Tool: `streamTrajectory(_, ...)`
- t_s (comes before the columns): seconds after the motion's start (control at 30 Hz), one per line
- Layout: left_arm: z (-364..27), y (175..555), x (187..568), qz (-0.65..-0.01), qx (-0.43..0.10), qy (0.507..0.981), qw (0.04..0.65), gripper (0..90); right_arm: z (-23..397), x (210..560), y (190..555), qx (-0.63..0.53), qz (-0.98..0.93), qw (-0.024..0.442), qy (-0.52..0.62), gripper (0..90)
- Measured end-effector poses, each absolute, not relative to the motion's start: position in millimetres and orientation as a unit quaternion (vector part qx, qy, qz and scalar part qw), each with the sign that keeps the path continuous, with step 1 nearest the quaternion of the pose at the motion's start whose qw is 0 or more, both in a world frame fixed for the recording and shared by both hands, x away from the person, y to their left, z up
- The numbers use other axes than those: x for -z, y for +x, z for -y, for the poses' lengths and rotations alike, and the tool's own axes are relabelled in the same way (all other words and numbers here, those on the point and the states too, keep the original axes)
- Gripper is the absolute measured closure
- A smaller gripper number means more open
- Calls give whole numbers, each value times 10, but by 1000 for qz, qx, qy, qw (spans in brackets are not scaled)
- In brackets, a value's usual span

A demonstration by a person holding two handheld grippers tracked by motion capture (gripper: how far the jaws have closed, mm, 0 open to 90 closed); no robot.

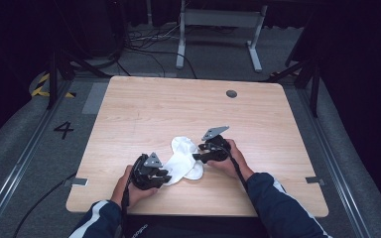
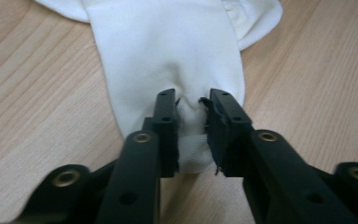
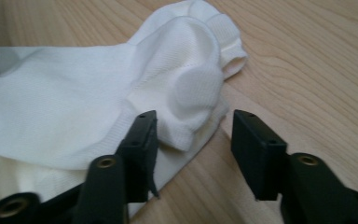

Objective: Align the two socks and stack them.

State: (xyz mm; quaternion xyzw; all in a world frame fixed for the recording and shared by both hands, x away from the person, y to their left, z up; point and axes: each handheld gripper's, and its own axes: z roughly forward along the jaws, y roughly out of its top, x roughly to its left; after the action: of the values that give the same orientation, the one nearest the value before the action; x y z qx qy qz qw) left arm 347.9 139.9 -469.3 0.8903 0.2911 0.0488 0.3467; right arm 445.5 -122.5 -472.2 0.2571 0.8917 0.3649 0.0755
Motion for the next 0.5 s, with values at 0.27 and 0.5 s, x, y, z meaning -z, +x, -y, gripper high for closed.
streamTrajectory(0.27,-1358,3421,4573,-269,-64,887,370,874,1199,4643,4382,-378,-892,112,222,868)
streamTrajectory(0.5,-1278,3387,4379,-258,-72,867,420,876,1173,4396,4428,-404,-878,149,210,868)
